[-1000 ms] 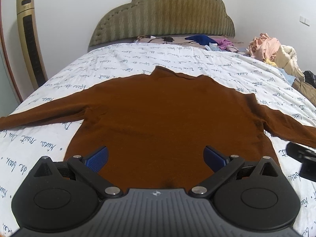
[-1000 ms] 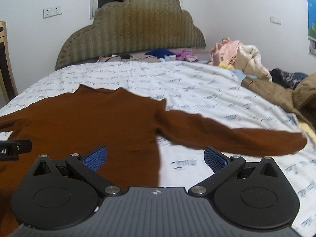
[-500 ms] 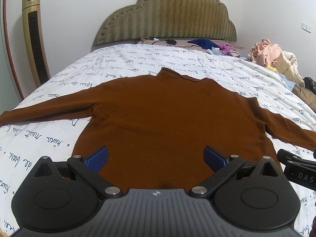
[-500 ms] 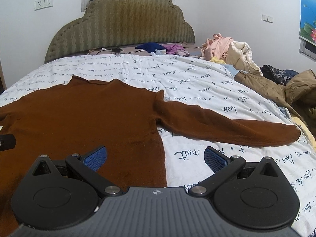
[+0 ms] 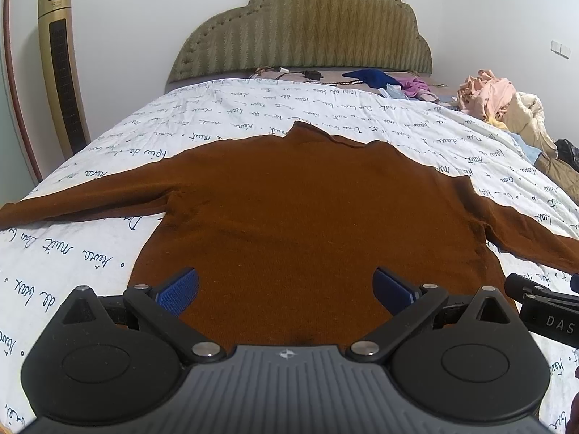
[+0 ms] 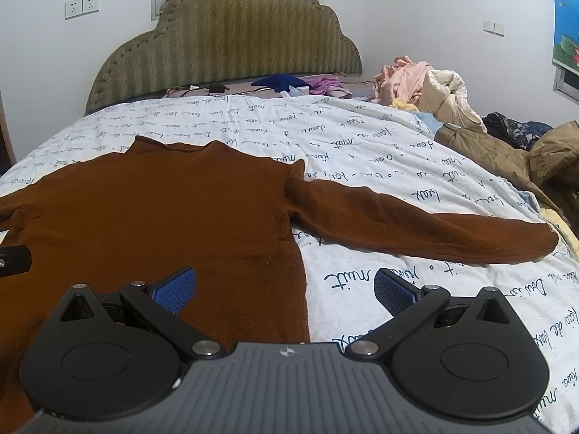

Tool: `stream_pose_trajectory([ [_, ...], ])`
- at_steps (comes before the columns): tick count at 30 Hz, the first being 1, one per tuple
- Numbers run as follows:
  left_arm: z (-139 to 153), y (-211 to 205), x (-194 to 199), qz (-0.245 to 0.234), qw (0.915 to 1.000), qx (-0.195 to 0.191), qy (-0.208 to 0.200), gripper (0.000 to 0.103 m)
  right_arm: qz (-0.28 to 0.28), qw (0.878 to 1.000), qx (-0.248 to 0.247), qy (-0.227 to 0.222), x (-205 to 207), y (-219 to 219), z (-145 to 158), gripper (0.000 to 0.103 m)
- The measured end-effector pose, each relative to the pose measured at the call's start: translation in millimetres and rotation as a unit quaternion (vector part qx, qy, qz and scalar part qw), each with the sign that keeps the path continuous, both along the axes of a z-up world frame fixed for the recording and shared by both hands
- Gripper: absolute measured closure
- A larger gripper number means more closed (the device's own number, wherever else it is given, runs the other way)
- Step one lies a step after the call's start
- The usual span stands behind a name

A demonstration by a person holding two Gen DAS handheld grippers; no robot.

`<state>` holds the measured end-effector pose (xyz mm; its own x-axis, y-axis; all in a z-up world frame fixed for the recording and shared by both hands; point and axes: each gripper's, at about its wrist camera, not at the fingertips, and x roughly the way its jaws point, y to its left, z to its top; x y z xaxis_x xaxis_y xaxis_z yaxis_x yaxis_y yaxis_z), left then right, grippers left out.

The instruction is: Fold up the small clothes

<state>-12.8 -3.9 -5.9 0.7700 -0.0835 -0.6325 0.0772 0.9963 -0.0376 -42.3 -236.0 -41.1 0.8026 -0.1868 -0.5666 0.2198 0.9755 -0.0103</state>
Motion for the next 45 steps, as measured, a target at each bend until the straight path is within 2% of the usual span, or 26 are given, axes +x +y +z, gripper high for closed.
stream_pose_trajectory([
  [10, 0.1, -1.6, 0.8, 0.0, 1.0, 0.002, 0.0, 0.0, 0.006, 1.0, 0.006, 0.0, 1.1, -5.9, -0.1, 0.0],
  [14, 0.1, -0.6, 0.5, -0.002, 1.0, 0.005, 0.001, 0.0, 0.026, 0.999, 0.023, -0.01, -4.2, -19.9, 4.7, 0.0],
  [16, 0.3, 0.6, 0.0, -0.011, 0.9999, 0.01, 0.0, 0.0, 0.028, 0.998, 0.051, -0.015, -9.1, -45.5, 7.6, 0.0],
  [18, -0.2, -3.1, 0.8, -0.012, 0.9995, 0.03, -0.003, 0.0, 0.002, 0.997, 0.076, -0.017, -12.8, -81.1, 9.1, 0.0],
  [22, -1.4, -31.7, 3.5, -0.015, 0.9935, 0.11, -0.022, 0.0, -0.072, 0.991, 0.111, -0.026, -23.9, -167.9, 9.1, 0.0],
  [25, -2.4, -52.8, 5.8, -0.049, 0.9923, 0.113, -0.014, 0.0, -0.135, 0.975, 0.17, -0.047, -37.8, -238.1, 5.3, 0.0],
  [27, -4.9, -66.9, 7.5, -0.072, 0.9914, 0.109, -0.004, 0.0, -0.175, 0.957, 0.225, -0.062, -45.7, -277.4, -5.5, 0.0],
  [29, -7.6, -79.6, 11.3, -0.088, 0.9897, 0.112, 0.004, 0.0, -0.21, 0.932, 0.283, -0.083, -54.6, -316.2, -20.7, 0.001],
  [32, -8.8, -101.6, 19.7, -0.11, 0.9871, 0.116, 0.009, 0.0, -0.235, 0.903, 0.342, -0.109, -61.7, -347.9, -44.0, 0.007],
  [36, -3.4, -145.0, 31.3, -0.152, 0.9812, 0.118, 0.007, 0.0, -0.228, 0.875, 0.403, -0.144, -60.0, -371.2, -64.8, 0.014],
  [41, -6.6, -210.9, 39.1, -0.201, 0.9741, 0.104, -0.015, 0.0, -0.207, 0.861, 0.434, -0.167, -42.9, -391.9, -75.5, 0.024],
  [45, -24.7, -256.7, 57.2, -0.225, 0.9723, 0.056, 0.034, 0.0, -0.206, 0.863, 0.434, -0.158, -28.6, -404.3, -81.8, 0.038],
])
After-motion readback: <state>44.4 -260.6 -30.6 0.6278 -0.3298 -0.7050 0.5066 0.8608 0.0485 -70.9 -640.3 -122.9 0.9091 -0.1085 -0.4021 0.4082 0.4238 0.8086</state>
